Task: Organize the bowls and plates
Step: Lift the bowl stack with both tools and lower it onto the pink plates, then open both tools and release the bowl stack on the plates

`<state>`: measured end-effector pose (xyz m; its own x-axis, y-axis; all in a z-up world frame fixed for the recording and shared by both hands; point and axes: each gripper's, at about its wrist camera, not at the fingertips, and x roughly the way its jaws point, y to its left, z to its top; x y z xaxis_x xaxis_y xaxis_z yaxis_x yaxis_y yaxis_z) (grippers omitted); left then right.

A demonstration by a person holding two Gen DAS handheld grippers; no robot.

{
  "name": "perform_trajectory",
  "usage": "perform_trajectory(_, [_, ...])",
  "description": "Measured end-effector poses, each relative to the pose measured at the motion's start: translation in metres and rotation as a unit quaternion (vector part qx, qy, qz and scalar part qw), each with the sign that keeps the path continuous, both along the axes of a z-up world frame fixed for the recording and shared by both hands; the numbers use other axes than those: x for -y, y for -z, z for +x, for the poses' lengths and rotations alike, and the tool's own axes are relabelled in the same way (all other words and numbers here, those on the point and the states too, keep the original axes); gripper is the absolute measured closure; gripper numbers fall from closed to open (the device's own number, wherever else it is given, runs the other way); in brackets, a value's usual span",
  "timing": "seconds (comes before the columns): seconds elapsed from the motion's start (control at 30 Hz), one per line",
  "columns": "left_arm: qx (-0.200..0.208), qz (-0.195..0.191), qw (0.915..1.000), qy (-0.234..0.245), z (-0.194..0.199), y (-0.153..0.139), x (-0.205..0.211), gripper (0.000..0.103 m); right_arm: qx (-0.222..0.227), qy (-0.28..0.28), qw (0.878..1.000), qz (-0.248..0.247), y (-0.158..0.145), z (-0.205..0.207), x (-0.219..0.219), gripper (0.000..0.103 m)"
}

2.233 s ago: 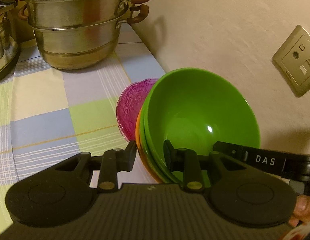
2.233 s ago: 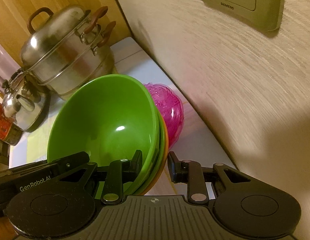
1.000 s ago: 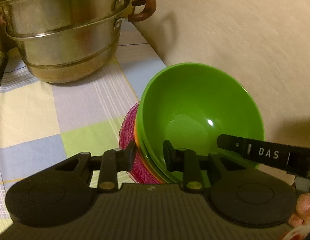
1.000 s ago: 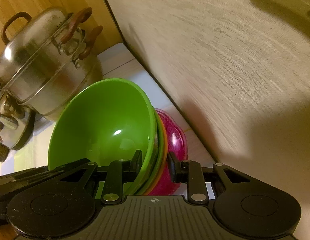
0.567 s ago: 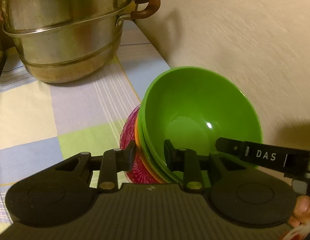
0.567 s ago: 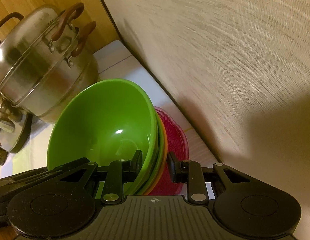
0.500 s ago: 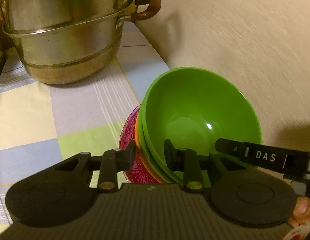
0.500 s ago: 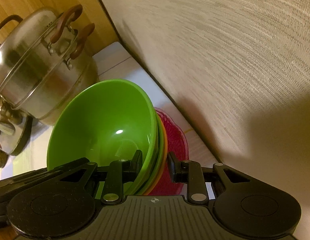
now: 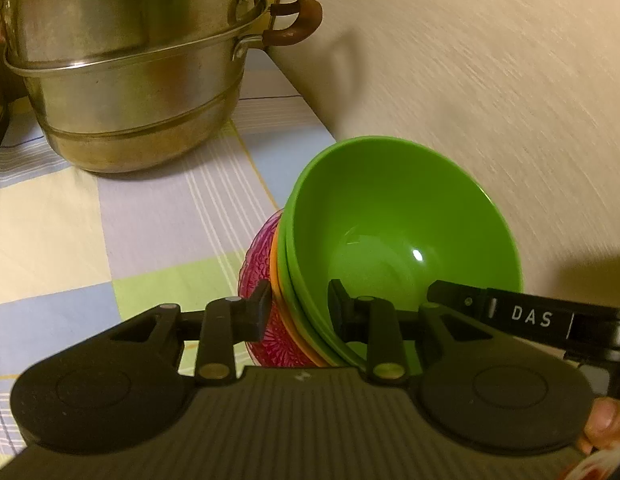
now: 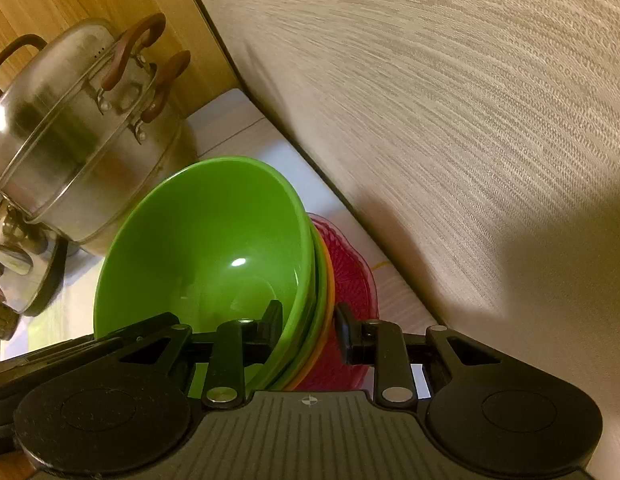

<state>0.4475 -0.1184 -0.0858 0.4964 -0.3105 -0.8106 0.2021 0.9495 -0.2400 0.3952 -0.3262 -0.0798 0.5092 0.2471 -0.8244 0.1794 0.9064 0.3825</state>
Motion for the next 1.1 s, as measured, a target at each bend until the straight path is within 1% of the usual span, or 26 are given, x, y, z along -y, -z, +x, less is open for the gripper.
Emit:
perform_trajectory(0.13, [0.004,-0.001,1.0,0.0,-0.001,0.001,-0.001,0.076,0.0,0.0,1.0,0.002,-0.001,-0.001,-0.001,0.073])
perform_trajectory(0.2, [0.004,-0.001,1.0,0.002,-0.002,0.001,-0.002,0.073,0.004,-0.001,1.0,0.005,-0.001,-0.002,-0.001,0.071])
perform_trajectory(0.23, [0.004,0.001,1.0,0.002,-0.003,0.002,-0.001,0.07,0.006,-0.001,1.0,0.005,-0.002,-0.002,-0.001,0.069])
perform_trajectory(0.27, [0.006,0.006,1.0,0.005,-0.004,0.001,-0.001,0.065,0.008,-0.001,1.0,0.003,-0.003,-0.003,-0.002,0.064])
perform_trajectory(0.33, [0.015,0.019,0.9997,0.003,-0.006,-0.001,0.0,0.061,0.011,-0.002,1.0,0.005,-0.005,-0.004,-0.003,0.059])
perform_trajectory(0.4, [0.02,0.02,0.9996,0.001,-0.008,-0.003,-0.002,0.058,0.014,0.0,1.0,0.006,-0.008,-0.005,-0.003,0.057])
perform_trajectory(0.43, [0.021,0.02,0.9996,-0.002,-0.009,-0.004,-0.003,0.053,0.017,0.0,1.0,0.005,-0.009,-0.006,-0.004,0.055])
perform_trajectory(0.5, [0.027,0.02,0.9994,-0.007,-0.011,-0.006,-0.005,0.048,0.021,0.0,1.0,0.004,-0.013,-0.008,-0.004,0.052])
perform_trajectory(0.57, [0.031,0.017,0.9994,-0.007,-0.013,-0.009,-0.008,0.037,0.023,0.001,1.0,0.005,-0.015,-0.01,-0.004,0.049])
perform_trajectory(0.77, [0.052,0.028,0.9983,-0.001,-0.023,-0.021,-0.01,0.032,0.031,0.0,0.999,0.003,-0.024,-0.017,-0.004,0.048])
perform_trajectory(0.93, [0.071,0.037,0.9968,0.005,-0.036,-0.028,-0.011,0.032,0.04,-0.002,0.999,0.002,-0.033,-0.025,-0.004,0.048])
perform_trajectory(1.1, [0.091,0.05,0.9946,-0.008,-0.05,-0.037,-0.015,0.032,0.053,-0.005,0.999,-0.003,-0.045,-0.037,-0.006,0.048])
